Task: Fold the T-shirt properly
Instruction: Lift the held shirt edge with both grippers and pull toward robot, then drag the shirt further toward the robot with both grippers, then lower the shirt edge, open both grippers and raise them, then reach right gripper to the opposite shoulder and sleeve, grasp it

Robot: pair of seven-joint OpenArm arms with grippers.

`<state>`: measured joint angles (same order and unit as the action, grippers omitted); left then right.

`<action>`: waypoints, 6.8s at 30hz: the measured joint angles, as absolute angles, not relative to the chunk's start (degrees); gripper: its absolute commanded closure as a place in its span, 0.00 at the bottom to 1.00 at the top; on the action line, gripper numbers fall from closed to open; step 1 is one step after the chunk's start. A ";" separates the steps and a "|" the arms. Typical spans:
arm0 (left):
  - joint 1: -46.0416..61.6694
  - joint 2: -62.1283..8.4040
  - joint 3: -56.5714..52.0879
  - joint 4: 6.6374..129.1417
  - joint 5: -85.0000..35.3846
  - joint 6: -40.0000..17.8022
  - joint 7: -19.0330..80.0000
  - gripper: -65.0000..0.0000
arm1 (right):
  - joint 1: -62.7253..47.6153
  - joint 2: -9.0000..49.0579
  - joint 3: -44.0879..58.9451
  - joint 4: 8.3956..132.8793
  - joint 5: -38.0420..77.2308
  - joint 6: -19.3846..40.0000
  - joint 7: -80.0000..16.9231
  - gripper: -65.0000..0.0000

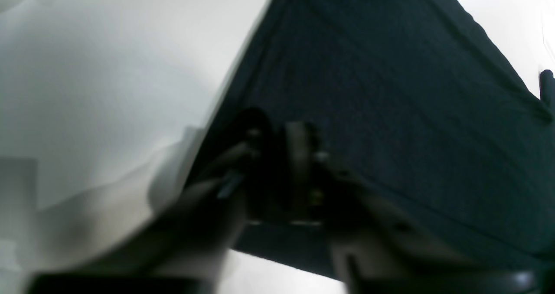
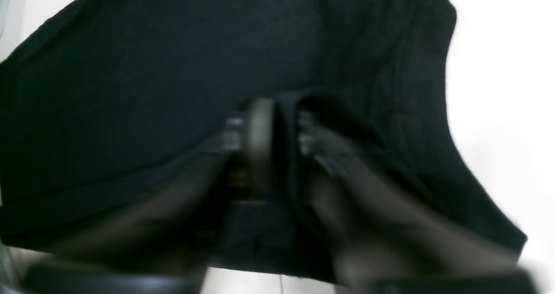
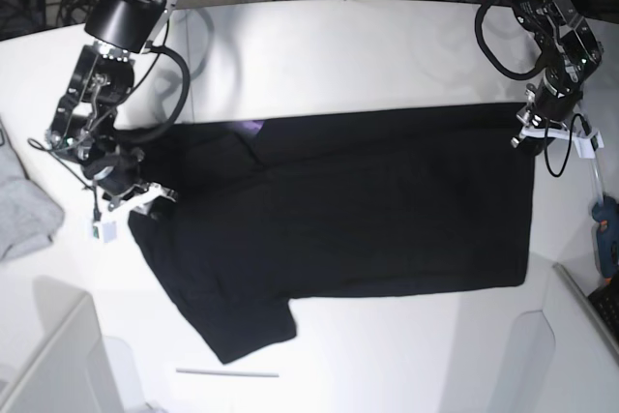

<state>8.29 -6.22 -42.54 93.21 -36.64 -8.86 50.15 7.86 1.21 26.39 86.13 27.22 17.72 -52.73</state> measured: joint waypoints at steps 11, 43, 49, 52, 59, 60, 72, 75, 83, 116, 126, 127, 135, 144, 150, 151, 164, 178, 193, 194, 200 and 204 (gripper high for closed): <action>8.82 -6.20 -43.05 96.75 -37.12 -8.93 50.22 0.23 | 6.72 1.23 26.89 91.88 27.55 17.43 -52.71 0.49; 21.43 -3.18 -56.95 91.85 -41.82 -21.71 49.50 0.24 | -9.23 -7.94 45.87 92.84 34.37 7.05 -46.06 0.49; 17.80 -3.38 -55.09 90.98 -35.83 -21.23 49.54 0.24 | -5.80 -5.89 45.95 87.48 35.62 7.75 -44.58 0.49; 16.36 -3.16 -52.80 91.00 -35.38 -21.50 49.36 0.24 | -5.50 -5.87 45.95 87.92 35.44 7.70 -44.77 0.49; 15.20 -3.07 -53.04 90.98 -34.72 -21.43 49.60 0.24 | -7.29 -6.98 45.91 91.44 34.57 8.95 -45.65 0.48; 14.74 -2.98 -53.04 90.98 -34.72 -21.43 49.58 0.24 | -6.55 -6.98 45.91 91.42 34.37 8.97 -45.71 0.48; 11.75 -3.66 -49.65 85.73 -36.07 -22.15 46.70 0.24 | -3.40 -6.68 45.98 85.10 35.66 9.69 -44.10 0.49; 11.22 -3.66 -49.41 85.01 -36.32 -22.39 46.50 0.24 | -3.36 -6.68 45.98 84.99 35.66 9.69 -43.97 0.49; 9.54 -3.49 -49.19 84.55 -35.97 -22.13 47.20 0.44 | -2.72 -6.50 45.98 83.79 36.01 10.04 -43.46 0.50; 24.12 -9.87 -41.19 91.44 -36.47 -22.33 48.82 1.00 | -17.85 -4.97 46.02 100.03 34.89 10.07 -46.44 1.00; 30.22 -9.85 -41.32 94.78 -36.45 -22.41 48.93 1.00 | -25.47 -5.26 46.13 103.81 35.20 10.09 -46.52 1.00; 30.37 -9.85 -41.34 94.78 -36.45 -22.44 48.88 1.00 | -25.89 -5.28 46.13 103.81 35.20 10.09 -46.46 1.00; 31.38 -9.85 -41.43 95.31 -36.36 -22.37 48.66 1.00 | -30.39 -5.87 46.19 103.88 41.17 10.07 -45.93 1.00; 33.08 -9.87 -41.47 95.74 -36.47 -22.44 48.36 1.00 | -30.26 -5.54 46.28 103.85 41.34 10.07 -46.13 1.00; 34.04 -9.85 -41.47 96.71 -36.27 -22.41 48.77 1.00 | -30.30 -5.21 46.28 103.81 41.36 10.07 -46.11 1.00; 34.04 -9.85 -41.47 97.06 -35.99 -22.35 49.08 1.00 | -30.39 -5.21 46.28 103.81 41.41 10.07 -46.09 1.00; 34.35 -9.56 -41.52 99.92 -35.14 -21.45 49.93 0.56 | -30.76 -5.23 46.28 103.81 41.39 10.07 -45.36 0.64; 33.95 -8.78 -53.58 100.29 -35.14 -21.52 50.04 0.17 | -29.80 -5.39 55.75 104.31 41.41 10.07 -45.56 0.63; 30.28 -8.75 -67.48 105.06 -34.96 -21.80 50.41 0.40 | -23.55 -0.21 56.51 108.09 38.41 9.98 -45.82 0.62; 29.95 -8.78 -68.82 106.32 -35.40 -22.02 50.24 0.51 | -22.24 0.23 56.51 108.05 37.39 10.07 -46.06 0.62; 27.18 -8.80 -71.57 109.06 -34.98 -22.09 50.41 1.00 | -16.16 1.56 52.73 108.03 31.51 15.53 -45.71 0.62; 27.16 -9.26 -71.42 109.60 -35.11 -22.15 50.46 1.00 | -13.56 1.58 46.35 108.01 25.47 17.12 -46.11 0.62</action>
